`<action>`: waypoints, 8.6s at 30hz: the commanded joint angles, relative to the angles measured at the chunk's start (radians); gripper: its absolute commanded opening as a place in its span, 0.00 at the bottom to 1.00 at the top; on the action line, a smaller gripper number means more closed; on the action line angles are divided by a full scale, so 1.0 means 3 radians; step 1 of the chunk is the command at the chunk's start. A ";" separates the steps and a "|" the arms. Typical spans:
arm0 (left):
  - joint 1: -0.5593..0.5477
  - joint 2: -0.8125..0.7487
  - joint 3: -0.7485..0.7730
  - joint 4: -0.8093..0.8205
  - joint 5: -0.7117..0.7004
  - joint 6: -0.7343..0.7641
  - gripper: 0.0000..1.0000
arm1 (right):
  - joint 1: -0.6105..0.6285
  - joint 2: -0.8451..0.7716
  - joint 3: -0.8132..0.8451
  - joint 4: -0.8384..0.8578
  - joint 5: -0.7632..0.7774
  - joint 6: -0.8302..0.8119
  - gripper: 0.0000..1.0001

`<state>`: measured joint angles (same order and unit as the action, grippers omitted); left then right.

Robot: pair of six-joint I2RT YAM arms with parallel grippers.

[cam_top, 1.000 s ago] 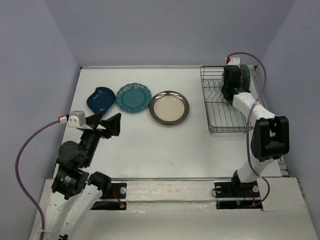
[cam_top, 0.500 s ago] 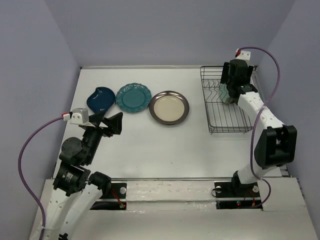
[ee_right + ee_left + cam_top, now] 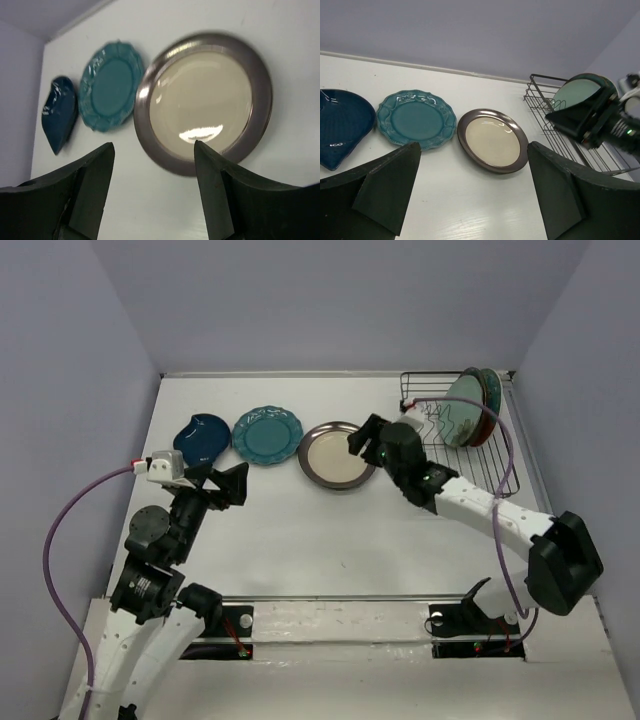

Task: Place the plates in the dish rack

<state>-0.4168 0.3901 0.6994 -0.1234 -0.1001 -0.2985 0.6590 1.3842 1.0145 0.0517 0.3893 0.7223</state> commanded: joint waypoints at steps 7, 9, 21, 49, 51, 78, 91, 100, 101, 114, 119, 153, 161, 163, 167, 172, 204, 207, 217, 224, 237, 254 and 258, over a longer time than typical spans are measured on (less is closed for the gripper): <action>0.0009 -0.0068 -0.0015 0.0140 0.0068 -0.0002 0.99 | 0.0789 0.0729 -0.0273 0.0068 0.1407 0.2633 0.70; -0.0017 -0.0093 -0.0010 0.0135 0.0063 -0.0007 0.99 | 0.0789 0.0796 -0.0344 -0.0049 0.1412 0.2939 0.70; -0.0191 -0.0170 -0.0005 0.0110 0.0012 0.0008 0.99 | 0.0789 0.1297 -0.0411 -0.0586 0.1530 0.4336 0.67; -0.0211 -0.0042 0.0005 0.0099 -0.0019 0.0023 0.99 | 0.0702 0.1615 -0.0002 -0.0811 0.1979 0.3863 0.07; -0.0206 -0.0037 0.0010 0.0105 -0.0019 0.0018 0.99 | 0.0774 0.1472 0.0054 -0.0989 0.2198 0.3637 0.07; -0.0140 -0.0053 -0.0005 0.0115 -0.0004 0.0013 0.99 | 0.0913 0.0561 0.0627 -0.0224 0.1654 -0.0219 0.07; -0.0145 -0.0078 -0.0005 0.0115 -0.0004 0.0013 0.99 | 0.0437 -0.0109 0.0908 0.0196 0.1162 -0.1338 0.07; -0.0140 -0.0099 0.0000 0.0125 0.0027 0.0008 0.99 | -0.0457 -0.0186 0.1424 0.0206 0.1306 -0.2918 0.07; -0.0140 -0.0094 -0.0005 0.0125 0.0032 0.0008 0.99 | -0.0529 -0.0166 0.1450 0.0206 0.1285 -0.2990 0.07; -0.0140 -0.0099 -0.0005 0.0115 0.0022 0.0018 0.99 | -0.1302 0.0585 0.1926 0.0405 0.1019 -0.3916 0.07; -0.0145 -0.0073 -0.0005 0.0120 0.0042 0.0018 0.99 | -0.1434 0.0806 0.1982 0.0431 0.0973 -0.3962 0.07; -0.0150 -0.0073 -0.0010 0.0120 0.0032 0.0013 0.99 | -0.1527 0.0827 0.0883 0.0528 0.0977 -0.2945 0.12; -0.0145 -0.0047 -0.0005 0.0125 0.0032 0.0013 0.99 | -0.1527 0.0566 0.1291 -0.0095 0.0754 -0.2434 0.87; -0.0140 -0.0042 -0.0005 0.0125 0.0027 0.0008 0.99 | -0.1527 0.0474 0.1389 -0.0340 0.0580 -0.2173 0.89; -0.0114 -0.0027 -0.0005 0.0135 0.0032 0.0008 0.99 | -0.1303 0.0229 0.1338 -0.0484 0.0095 -0.1795 0.91; -0.0068 0.0004 -0.0005 0.0135 0.0032 0.0013 0.99 | -0.0817 0.0228 0.1083 -0.0388 -0.0468 -0.1059 0.87; -0.0037 0.0019 0.0000 0.0135 0.0104 0.0013 0.99 | -0.0121 0.3644 0.2176 0.1187 -0.1947 0.1964 0.66; -0.0032 0.0014 0.0000 0.0135 0.0088 0.0018 0.99 | -0.0121 0.3863 0.2329 0.1188 -0.1983 0.2132 0.59; -0.0043 0.0004 0.0000 0.0135 0.0088 0.0023 0.99 | -0.0060 0.4044 0.2427 0.1351 -0.1840 0.2445 0.17; -0.0058 0.0004 0.0000 0.0140 0.0099 0.0018 0.99 | -0.0029 0.3481 0.1875 0.1367 -0.1390 0.2036 0.07; -0.0053 0.0004 -0.0015 0.0135 0.0119 0.0008 0.99 | 0.0288 0.1850 0.1446 0.1009 -0.0276 0.0196 0.07; -0.0048 -0.0017 -0.0015 0.0135 0.0145 0.0013 0.99 | -0.0238 0.0111 0.1516 0.0436 0.0957 -0.2637 0.07; -0.0048 -0.0017 -0.0010 0.0145 0.0160 0.0013 0.99 | -0.0432 0.0070 0.1619 0.0421 0.1223 -0.3169 0.07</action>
<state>-0.4305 0.3901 0.6994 -0.1242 -0.0704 -0.2981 0.5678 1.4513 1.4117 0.0509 0.6266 -0.0166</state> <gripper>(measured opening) 0.990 0.129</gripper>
